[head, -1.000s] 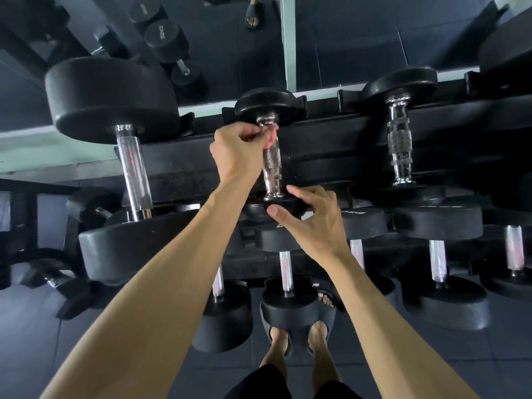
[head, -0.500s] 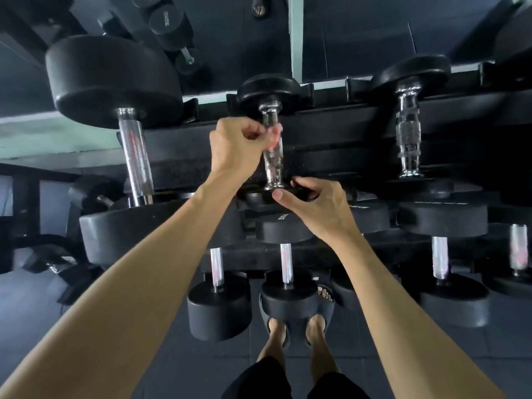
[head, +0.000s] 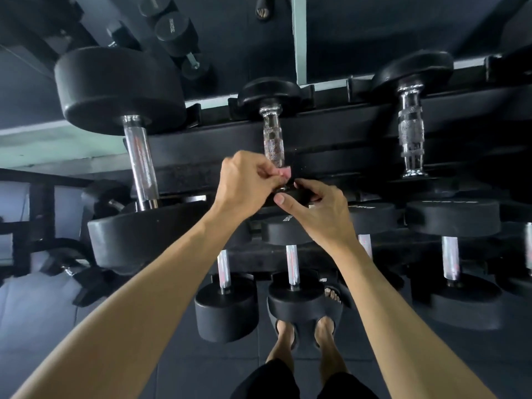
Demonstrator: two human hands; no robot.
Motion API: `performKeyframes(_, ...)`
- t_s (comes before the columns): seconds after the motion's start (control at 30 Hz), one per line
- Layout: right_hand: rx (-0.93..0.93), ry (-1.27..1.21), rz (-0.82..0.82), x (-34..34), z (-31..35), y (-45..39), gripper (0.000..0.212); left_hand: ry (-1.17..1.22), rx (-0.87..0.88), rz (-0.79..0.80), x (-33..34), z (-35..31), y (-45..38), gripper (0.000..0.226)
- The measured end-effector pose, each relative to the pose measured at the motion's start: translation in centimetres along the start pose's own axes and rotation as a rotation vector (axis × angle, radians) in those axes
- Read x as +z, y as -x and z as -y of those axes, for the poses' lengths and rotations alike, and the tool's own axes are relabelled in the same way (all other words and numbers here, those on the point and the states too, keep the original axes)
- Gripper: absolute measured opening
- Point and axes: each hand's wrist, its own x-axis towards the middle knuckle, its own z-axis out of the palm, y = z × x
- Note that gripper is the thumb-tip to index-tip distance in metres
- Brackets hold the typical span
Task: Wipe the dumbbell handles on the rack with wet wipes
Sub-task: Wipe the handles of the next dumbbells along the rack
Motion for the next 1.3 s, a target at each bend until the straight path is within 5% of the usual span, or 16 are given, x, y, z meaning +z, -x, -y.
performKeyframes(0.07, -0.012, -0.006, -0.003, -0.1, 0.0, 0.2, 0.071, -0.006, 0.023, -0.029, 0.2, -0.3, -0.1, 0.014)
performKeyframes(0.3, -0.047, 0.038, 0.111, -1.7, -1.1, 0.1, 0.083, 0.153, 0.026, -0.436, 0.7, -2.5, -5.7, 0.023)
performKeyframes(0.53, -0.036, 0.011, 0.190, -2.6, -0.7, -0.8, 0.091, -0.177, 0.154, -0.228, 0.9, -1.4, -2.8, 0.011)
performKeyframes(0.73, -0.052, 0.006, 0.206, -3.0, -1.2, -1.0, 0.083, -0.401, 0.258, -0.348, 1.5, -3.2, -5.9, 0.015)
performKeyframes(1.0, -0.043, -0.028, 0.223, -3.1, -0.9, -1.1, 0.073, -0.445, 0.199, 0.042, 1.0, -1.8, -0.5, 0.012)
performKeyframes(1.3, -0.066, -0.015, 0.209, -2.8, -1.3, -1.3, 0.087, -0.421, 0.227, -0.145, 1.3, -2.6, -1.9, 0.010)
